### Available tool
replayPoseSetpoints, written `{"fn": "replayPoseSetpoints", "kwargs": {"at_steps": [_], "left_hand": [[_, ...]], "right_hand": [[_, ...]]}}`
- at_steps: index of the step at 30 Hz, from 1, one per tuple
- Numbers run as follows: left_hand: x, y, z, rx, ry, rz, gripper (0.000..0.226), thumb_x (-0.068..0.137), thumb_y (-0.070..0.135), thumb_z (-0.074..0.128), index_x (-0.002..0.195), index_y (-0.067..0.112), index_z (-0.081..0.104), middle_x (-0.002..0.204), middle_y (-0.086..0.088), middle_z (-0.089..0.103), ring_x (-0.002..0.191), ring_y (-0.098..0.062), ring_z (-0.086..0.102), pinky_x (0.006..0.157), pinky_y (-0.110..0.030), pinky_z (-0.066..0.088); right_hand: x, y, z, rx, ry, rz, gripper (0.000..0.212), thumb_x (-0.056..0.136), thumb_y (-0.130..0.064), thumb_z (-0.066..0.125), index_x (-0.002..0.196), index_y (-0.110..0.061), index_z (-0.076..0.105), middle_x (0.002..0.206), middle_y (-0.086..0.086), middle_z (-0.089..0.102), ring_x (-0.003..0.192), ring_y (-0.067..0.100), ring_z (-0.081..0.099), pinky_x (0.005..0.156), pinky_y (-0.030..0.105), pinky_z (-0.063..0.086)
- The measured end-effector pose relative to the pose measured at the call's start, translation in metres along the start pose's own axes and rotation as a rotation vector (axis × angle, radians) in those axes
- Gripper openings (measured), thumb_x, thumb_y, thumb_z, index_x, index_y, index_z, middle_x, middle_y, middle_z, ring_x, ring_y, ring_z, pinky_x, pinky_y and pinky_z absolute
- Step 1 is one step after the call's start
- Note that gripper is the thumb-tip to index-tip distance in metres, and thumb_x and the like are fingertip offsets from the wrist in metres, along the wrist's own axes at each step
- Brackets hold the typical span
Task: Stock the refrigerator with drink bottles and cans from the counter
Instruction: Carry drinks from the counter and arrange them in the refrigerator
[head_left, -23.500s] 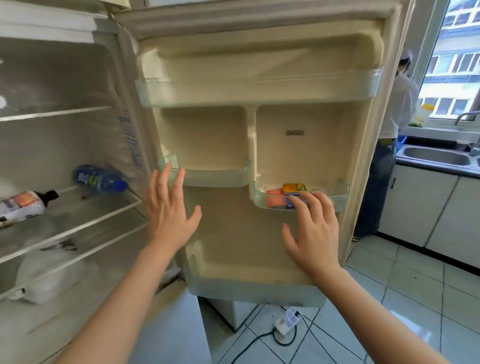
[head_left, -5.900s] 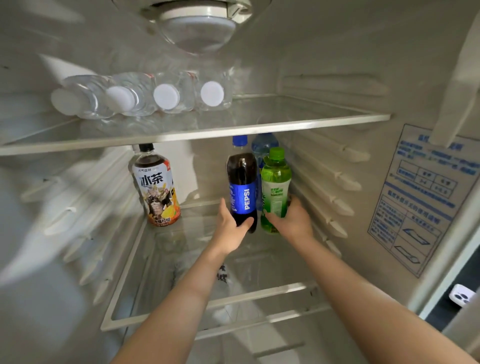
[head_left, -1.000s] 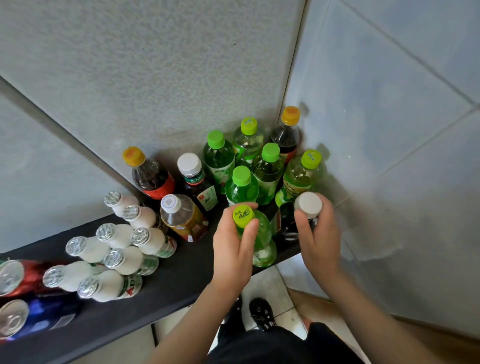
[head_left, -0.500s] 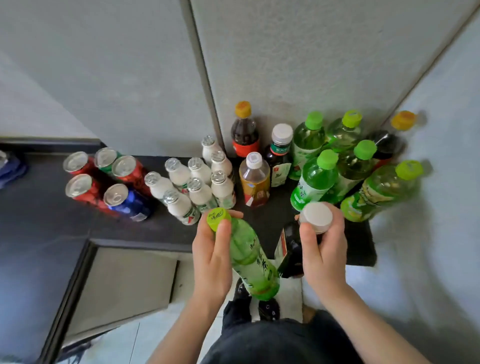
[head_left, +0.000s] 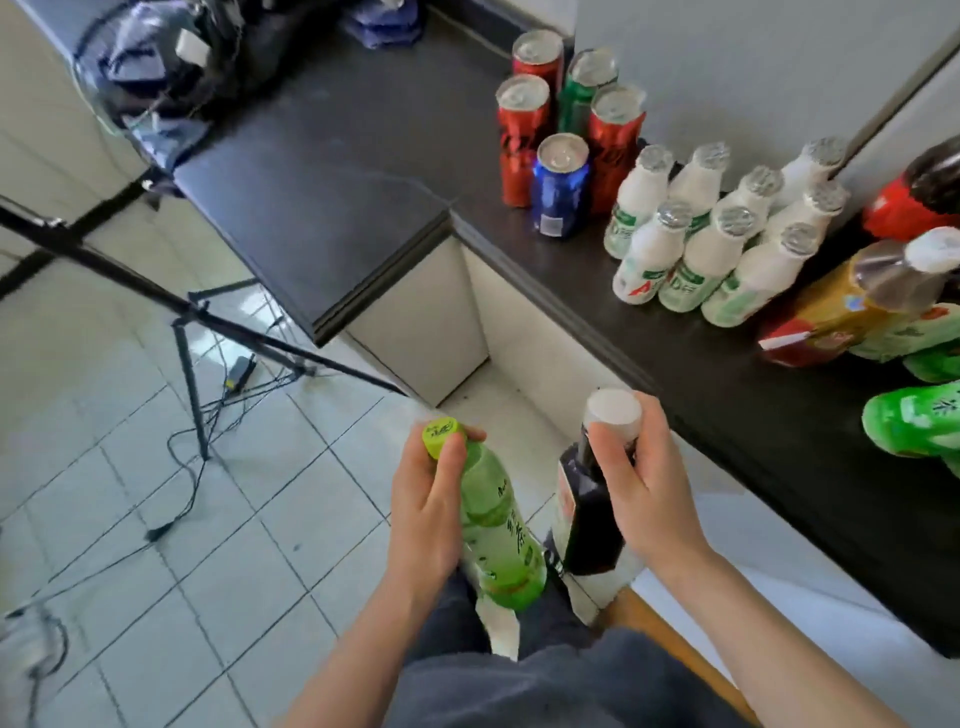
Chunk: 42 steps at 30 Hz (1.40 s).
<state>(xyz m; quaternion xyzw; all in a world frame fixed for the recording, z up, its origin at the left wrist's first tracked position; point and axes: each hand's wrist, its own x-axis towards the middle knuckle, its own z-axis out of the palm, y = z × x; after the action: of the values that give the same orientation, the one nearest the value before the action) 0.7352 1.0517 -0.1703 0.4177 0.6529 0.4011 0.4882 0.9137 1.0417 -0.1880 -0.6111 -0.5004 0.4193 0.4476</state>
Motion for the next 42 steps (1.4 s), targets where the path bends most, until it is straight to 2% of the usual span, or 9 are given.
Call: {"fn": "replayPoseSetpoints", "kwargs": {"at_steps": [5, 11, 15, 18, 24, 30, 35, 38, 42], "left_hand": [[-0.029, -0.013, -0.053, -0.078, 0.146, -0.006, 0.038, 0.085, 0.054, 0.045, 0.088, 0.021, 0.065, 0.091, 0.004, 0.063, 0.087, -0.018, 0.061, 0.080, -0.038, 0.051], [-0.072, -0.030, -0.140, -0.152, 0.320, 0.091, 0.044, 0.085, 0.055, 0.042, 0.090, 0.018, 0.066, 0.091, 0.011, 0.064, 0.084, -0.005, 0.060, 0.074, -0.016, 0.047], [-0.113, -0.055, -0.223, -0.188, 0.410, 0.106, 0.036, 0.090, 0.046, 0.043, 0.092, 0.017, 0.065, 0.093, 0.008, 0.066, 0.089, -0.011, 0.060, 0.081, -0.027, 0.049], [-0.150, -0.078, -0.291, -0.176, 0.513, 0.135, 0.034, 0.090, 0.048, 0.044, 0.091, 0.021, 0.064, 0.093, 0.010, 0.066, 0.090, -0.009, 0.061, 0.079, -0.024, 0.047], [-0.236, -0.127, -0.412, -0.207, 0.768, 0.109, 0.025, 0.084, 0.059, 0.044, 0.085, 0.042, 0.063, 0.094, 0.009, 0.066, 0.090, -0.007, 0.061, 0.081, -0.029, 0.048], [-0.307, -0.168, -0.501, -0.309, 1.075, 0.051, 0.026, 0.082, 0.063, 0.046, 0.085, 0.042, 0.062, 0.096, 0.011, 0.069, 0.093, -0.009, 0.063, 0.086, -0.035, 0.049], [-0.334, -0.207, -0.548, -0.424, 1.292, -0.011, 0.022, 0.089, 0.053, 0.048, 0.089, 0.036, 0.061, 0.095, 0.011, 0.069, 0.096, -0.013, 0.062, 0.095, -0.049, 0.047], [-0.346, -0.229, -0.586, -0.461, 1.402, -0.053, 0.032, 0.091, 0.053, 0.046, 0.093, 0.025, 0.061, 0.093, 0.015, 0.068, 0.091, -0.006, 0.061, 0.091, -0.036, 0.048], [-0.367, -0.251, -0.653, -0.447, 1.563, -0.076, 0.032, 0.089, 0.048, 0.046, 0.092, 0.021, 0.061, 0.087, 0.019, 0.067, 0.079, 0.006, 0.060, 0.072, -0.009, 0.045]], "right_hand": [[-0.009, -0.023, 0.054, -0.044, -0.180, -0.075, 0.027, 0.081, -0.058, 0.047, 0.095, -0.036, 0.046, 0.088, -0.030, 0.059, 0.078, -0.009, 0.056, 0.067, 0.003, 0.040], [-0.047, -0.058, 0.132, -0.064, -0.255, -0.179, 0.027, 0.082, -0.059, 0.046, 0.097, -0.037, 0.047, 0.088, -0.031, 0.058, 0.078, -0.009, 0.054, 0.069, 0.005, 0.039], [-0.102, -0.084, 0.200, -0.043, -0.322, -0.238, 0.025, 0.083, -0.059, 0.046, 0.097, -0.038, 0.047, 0.087, -0.029, 0.058, 0.077, -0.007, 0.053, 0.068, 0.005, 0.040], [-0.152, -0.099, 0.255, -0.016, -0.403, -0.269, 0.025, 0.083, -0.058, 0.047, 0.096, -0.037, 0.047, 0.082, -0.025, 0.058, 0.072, -0.005, 0.053, 0.066, 0.007, 0.041], [-0.249, -0.122, 0.364, -0.010, -0.656, -0.318, 0.030, 0.080, -0.059, 0.048, 0.092, -0.031, 0.047, 0.078, -0.025, 0.059, 0.067, -0.008, 0.053, 0.060, 0.004, 0.039], [-0.314, -0.149, 0.463, -0.063, -0.915, -0.378, 0.012, 0.089, -0.039, 0.056, 0.089, -0.029, 0.048, 0.079, -0.025, 0.059, 0.067, -0.007, 0.053, 0.061, 0.005, 0.039], [-0.348, -0.161, 0.543, -0.100, -1.125, -0.420, 0.005, 0.088, -0.042, 0.052, 0.090, -0.042, 0.048, 0.082, -0.014, 0.062, 0.071, -0.001, 0.057, 0.064, 0.010, 0.044], [-0.368, -0.166, 0.604, -0.120, -1.180, -0.463, 0.008, 0.087, -0.044, 0.051, 0.092, -0.038, 0.049, 0.085, -0.029, 0.059, 0.074, -0.010, 0.055, 0.064, 0.003, 0.039], [-0.407, -0.180, 0.696, -0.125, -1.332, -0.477, 0.016, 0.085, -0.045, 0.049, 0.095, -0.032, 0.049, 0.083, -0.016, 0.059, 0.075, -0.006, 0.055, 0.064, 0.006, 0.040]]}}
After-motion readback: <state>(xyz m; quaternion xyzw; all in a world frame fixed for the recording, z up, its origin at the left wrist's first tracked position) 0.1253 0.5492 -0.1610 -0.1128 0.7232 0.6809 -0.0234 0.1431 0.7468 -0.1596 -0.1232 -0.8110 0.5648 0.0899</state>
